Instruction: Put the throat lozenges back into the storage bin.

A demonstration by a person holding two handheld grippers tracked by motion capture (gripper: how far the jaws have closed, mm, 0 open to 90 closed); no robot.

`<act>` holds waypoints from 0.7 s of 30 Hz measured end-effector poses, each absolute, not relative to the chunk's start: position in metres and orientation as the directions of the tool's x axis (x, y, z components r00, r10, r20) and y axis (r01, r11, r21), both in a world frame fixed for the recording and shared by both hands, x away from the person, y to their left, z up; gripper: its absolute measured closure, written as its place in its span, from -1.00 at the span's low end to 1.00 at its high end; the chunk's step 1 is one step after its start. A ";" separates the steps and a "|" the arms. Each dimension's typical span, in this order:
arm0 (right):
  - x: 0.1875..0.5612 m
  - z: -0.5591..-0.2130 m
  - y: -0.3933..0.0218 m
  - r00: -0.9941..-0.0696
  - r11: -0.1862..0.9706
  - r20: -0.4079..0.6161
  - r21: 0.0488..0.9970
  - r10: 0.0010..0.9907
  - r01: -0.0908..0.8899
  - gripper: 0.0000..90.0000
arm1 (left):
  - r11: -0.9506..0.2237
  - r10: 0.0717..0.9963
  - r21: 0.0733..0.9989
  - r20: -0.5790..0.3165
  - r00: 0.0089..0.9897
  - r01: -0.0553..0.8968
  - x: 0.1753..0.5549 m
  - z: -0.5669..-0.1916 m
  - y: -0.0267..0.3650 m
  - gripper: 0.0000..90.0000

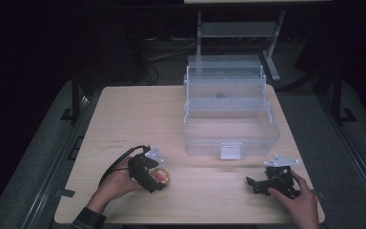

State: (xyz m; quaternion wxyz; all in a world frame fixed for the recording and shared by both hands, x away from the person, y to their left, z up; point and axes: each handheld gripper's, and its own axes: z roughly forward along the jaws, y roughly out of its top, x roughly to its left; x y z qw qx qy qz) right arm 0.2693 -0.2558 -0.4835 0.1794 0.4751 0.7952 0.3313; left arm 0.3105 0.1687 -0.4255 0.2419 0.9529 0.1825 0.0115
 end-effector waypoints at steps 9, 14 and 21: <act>0.269 -0.483 -0.256 -0.484 0.329 0.030 0.697 0.875 0.637 -1.00 | -0.832 0.347 0.442 -0.056 0.936 0.335 0.312 -0.431 0.163 -0.69; 0.269 -0.483 -0.256 -0.484 0.329 0.030 0.697 0.875 0.637 -1.00 | -0.846 0.343 0.418 -0.048 0.938 0.331 0.313 -0.434 0.160 -0.69; 0.269 -0.483 -0.256 -0.484 0.329 0.030 0.697 0.875 0.637 -1.00 | -0.855 0.342 0.399 -0.044 0.939 0.330 0.313 -0.438 0.159 -0.69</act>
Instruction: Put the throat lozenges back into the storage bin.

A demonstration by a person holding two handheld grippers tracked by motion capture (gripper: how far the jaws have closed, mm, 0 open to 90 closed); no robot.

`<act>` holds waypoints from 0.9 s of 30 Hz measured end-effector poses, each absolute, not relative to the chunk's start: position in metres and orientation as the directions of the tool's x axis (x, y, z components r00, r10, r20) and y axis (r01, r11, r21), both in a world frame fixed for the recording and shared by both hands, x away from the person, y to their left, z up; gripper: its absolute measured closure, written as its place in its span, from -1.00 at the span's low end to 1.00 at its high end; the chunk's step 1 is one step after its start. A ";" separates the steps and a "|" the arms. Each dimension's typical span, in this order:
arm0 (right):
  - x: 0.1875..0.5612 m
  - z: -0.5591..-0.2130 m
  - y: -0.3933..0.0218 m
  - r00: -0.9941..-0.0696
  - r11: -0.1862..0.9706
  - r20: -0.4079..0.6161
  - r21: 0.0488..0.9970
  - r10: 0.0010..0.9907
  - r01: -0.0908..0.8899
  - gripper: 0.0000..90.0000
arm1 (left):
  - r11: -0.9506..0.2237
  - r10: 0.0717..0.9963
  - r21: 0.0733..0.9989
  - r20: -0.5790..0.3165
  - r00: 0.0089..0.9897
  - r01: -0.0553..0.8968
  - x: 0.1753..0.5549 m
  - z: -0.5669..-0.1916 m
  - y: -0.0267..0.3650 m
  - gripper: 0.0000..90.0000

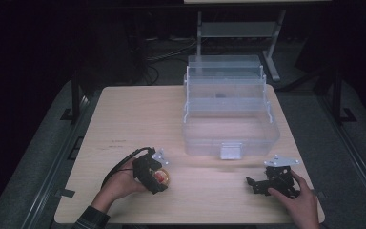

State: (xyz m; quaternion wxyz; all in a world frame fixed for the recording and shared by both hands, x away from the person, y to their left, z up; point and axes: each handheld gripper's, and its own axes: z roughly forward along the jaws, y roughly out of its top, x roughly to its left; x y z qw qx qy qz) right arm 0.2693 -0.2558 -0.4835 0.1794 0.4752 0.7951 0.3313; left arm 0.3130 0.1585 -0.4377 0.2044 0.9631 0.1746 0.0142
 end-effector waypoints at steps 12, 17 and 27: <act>0.269 -0.483 -0.256 -0.484 0.329 0.030 0.697 0.875 0.637 -1.00 | -0.867 0.346 0.366 -0.044 0.937 0.337 0.313 -0.444 0.156 -0.69; 0.269 -0.483 -0.256 -0.484 0.329 0.030 0.697 0.875 0.637 -1.00 | -0.870 0.347 0.358 -0.043 0.937 0.339 0.313 -0.444 0.156 -0.67; 0.269 -0.483 -0.256 -0.484 0.329 0.030 0.697 0.875 0.637 -1.00 | -0.872 0.346 0.356 -0.040 0.937 0.337 0.313 -0.444 0.156 -0.57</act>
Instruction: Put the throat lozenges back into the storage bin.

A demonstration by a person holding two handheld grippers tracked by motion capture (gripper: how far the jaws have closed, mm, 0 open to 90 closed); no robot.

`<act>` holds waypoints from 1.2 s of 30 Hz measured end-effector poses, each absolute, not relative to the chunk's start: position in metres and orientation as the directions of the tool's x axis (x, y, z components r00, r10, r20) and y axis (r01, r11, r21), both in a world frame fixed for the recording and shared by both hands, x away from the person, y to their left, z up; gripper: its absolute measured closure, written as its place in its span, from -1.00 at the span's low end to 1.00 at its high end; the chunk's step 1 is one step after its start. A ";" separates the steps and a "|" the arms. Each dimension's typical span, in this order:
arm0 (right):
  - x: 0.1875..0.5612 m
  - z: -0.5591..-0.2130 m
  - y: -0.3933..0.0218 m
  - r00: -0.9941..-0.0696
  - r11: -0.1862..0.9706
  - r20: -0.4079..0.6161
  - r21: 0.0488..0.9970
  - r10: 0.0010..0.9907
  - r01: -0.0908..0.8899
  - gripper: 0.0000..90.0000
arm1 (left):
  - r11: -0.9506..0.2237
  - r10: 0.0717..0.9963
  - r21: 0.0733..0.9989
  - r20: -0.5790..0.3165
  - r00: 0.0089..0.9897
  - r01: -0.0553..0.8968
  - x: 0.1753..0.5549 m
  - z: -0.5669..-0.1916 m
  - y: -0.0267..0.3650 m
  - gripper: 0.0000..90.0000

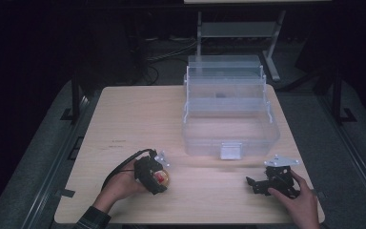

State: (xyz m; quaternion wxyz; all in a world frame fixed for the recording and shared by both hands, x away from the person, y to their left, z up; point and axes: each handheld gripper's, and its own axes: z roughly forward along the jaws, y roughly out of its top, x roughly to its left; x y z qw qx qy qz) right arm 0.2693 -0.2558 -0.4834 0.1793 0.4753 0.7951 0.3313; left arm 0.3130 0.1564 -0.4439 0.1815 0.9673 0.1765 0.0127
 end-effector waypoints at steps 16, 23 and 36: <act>0.269 -0.483 -0.256 -0.484 0.329 0.030 0.697 0.875 0.637 -1.00 | -0.856 0.364 0.371 -0.062 0.929 0.360 0.315 -0.440 0.160 -0.57; 0.269 -0.483 -0.256 -0.484 0.329 0.030 0.697 0.875 0.637 -1.00 | -0.852 0.362 0.378 -0.074 0.929 0.362 0.315 -0.436 0.160 -0.57; 0.269 -0.483 -0.256 -0.484 0.329 0.030 0.697 0.875 0.637 -1.00 | -0.842 0.365 0.399 -0.072 0.928 0.362 0.316 -0.423 0.160 -0.57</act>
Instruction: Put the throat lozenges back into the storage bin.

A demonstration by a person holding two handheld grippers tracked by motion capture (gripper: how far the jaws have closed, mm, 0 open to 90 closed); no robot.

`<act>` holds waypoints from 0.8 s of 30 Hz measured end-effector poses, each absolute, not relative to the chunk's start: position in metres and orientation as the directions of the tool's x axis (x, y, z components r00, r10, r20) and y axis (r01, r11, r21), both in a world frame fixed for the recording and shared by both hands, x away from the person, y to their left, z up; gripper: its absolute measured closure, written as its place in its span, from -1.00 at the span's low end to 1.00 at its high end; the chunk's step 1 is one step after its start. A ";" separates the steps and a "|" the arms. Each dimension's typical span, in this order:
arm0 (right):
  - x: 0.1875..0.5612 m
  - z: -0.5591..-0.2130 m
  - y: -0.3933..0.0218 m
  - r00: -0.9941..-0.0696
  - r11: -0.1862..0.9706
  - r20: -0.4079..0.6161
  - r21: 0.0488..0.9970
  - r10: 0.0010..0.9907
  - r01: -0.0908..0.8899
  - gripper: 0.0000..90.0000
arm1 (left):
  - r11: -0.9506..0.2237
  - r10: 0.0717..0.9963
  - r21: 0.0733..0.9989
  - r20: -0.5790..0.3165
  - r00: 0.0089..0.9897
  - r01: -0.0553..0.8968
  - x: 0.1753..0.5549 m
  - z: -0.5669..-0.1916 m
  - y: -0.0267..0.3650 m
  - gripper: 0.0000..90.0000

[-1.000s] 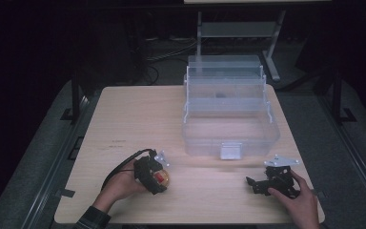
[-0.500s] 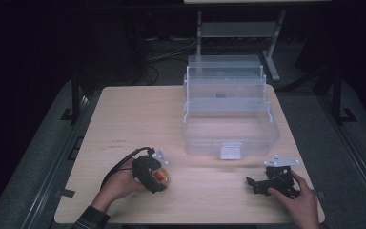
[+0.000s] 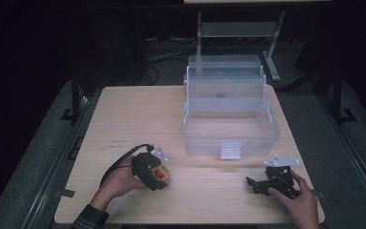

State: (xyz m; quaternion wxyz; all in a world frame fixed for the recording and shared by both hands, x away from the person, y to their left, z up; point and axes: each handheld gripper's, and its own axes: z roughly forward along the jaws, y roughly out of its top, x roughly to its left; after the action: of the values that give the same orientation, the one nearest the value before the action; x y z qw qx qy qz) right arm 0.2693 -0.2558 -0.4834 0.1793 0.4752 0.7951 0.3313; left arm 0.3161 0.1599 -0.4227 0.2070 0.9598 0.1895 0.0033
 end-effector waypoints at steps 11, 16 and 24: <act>0.269 -0.483 -0.256 -0.484 0.329 0.029 0.697 0.875 0.637 -1.00 | -0.841 0.360 0.405 -0.074 0.930 0.358 0.320 -0.416 0.156 -0.57; 0.269 -0.483 -0.256 -0.484 0.329 0.029 0.697 0.874 0.637 -1.00 | -0.839 0.361 0.410 -0.074 0.929 0.359 0.322 -0.413 0.153 -0.57; 0.269 -0.483 -0.256 -0.484 0.329 0.030 0.697 0.874 0.637 -1.00 | -0.840 0.358 0.414 -0.061 0.932 0.350 0.325 -0.406 0.148 -0.57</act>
State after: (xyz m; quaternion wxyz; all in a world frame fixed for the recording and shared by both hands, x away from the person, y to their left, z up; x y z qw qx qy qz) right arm 0.2693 -0.2558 -0.4834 0.1794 0.4751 0.7952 0.3313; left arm 0.3251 0.1483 -0.4058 0.2139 0.9592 0.1847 0.0092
